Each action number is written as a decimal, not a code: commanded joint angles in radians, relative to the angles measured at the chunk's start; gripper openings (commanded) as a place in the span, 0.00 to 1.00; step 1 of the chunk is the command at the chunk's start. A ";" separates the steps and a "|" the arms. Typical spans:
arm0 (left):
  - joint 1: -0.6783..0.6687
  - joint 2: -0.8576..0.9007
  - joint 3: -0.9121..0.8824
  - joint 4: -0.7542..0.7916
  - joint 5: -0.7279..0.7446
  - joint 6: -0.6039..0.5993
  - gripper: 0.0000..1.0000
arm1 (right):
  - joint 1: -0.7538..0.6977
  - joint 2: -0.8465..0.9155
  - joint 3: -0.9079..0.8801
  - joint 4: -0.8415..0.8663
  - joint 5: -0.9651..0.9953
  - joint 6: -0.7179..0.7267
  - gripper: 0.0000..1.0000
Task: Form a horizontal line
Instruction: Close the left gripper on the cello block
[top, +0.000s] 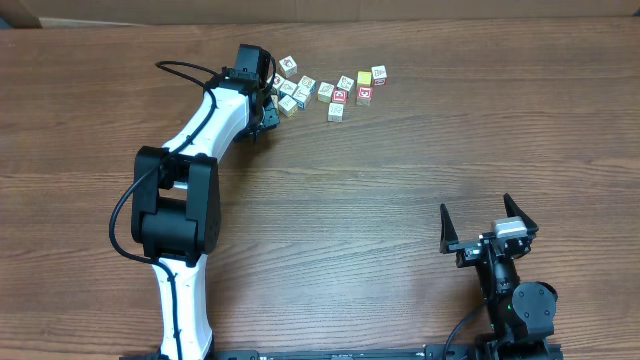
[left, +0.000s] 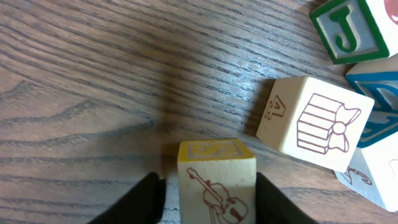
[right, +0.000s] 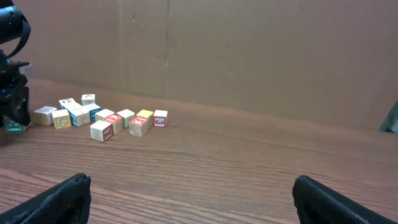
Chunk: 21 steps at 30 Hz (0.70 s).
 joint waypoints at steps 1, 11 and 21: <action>-0.006 0.014 0.026 0.003 -0.006 0.040 0.32 | 0.004 -0.010 -0.011 0.006 -0.006 -0.001 1.00; -0.006 0.014 0.027 0.002 -0.005 0.055 0.37 | 0.004 -0.010 -0.011 0.006 -0.005 -0.001 1.00; -0.005 0.014 0.051 -0.007 0.061 0.141 0.48 | 0.004 -0.010 -0.011 0.006 -0.006 -0.001 1.00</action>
